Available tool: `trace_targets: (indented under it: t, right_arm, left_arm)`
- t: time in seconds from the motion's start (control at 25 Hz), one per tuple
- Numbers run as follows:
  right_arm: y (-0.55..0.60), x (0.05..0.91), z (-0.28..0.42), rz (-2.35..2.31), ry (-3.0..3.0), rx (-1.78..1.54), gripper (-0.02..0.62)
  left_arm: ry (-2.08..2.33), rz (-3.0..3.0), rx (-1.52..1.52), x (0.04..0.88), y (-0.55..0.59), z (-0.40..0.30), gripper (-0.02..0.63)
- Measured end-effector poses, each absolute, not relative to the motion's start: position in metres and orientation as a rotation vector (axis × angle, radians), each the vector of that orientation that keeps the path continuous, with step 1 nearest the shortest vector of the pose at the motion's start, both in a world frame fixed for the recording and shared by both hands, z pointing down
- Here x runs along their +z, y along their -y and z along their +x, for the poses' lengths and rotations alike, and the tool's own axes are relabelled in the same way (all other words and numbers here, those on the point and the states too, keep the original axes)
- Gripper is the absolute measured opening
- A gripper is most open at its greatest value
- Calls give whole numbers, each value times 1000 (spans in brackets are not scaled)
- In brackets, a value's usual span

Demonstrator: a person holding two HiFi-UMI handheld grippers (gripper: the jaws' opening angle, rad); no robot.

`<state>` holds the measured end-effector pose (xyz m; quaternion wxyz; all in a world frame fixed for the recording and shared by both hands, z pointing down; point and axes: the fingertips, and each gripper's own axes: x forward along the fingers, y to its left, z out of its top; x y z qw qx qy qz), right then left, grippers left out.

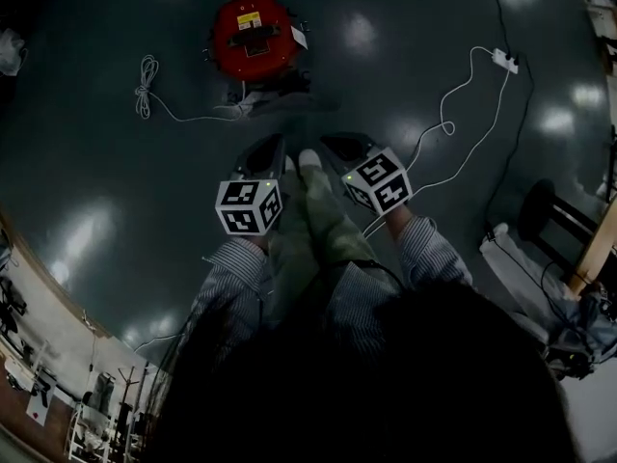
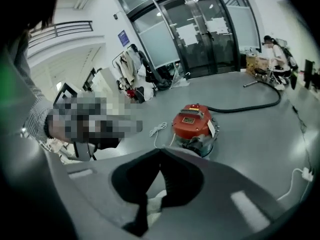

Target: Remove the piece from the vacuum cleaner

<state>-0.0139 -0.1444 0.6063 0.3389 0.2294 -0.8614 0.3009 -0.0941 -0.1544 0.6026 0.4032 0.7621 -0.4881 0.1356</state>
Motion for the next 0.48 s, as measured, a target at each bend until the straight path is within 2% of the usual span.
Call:
trace_targets:
  t: [0.2,0.36,0.44,0.48]
  right_arm:
    - [148,663,-26,494,2241,713,3]
    - [157,721,-22,449,2179,575,26]
    - [169,752,-18,429,2127,506,43]
    - [177,765,-16,424,2108,486,48]
  left_arm:
    - [1202,1982,350,658,163,-91,6]
    - [1213,2056,515,714,171,-93,8]
    - [1219,2091,608,741,182,-98,66]
    - [1218,2104,640,753,189,-101,74]
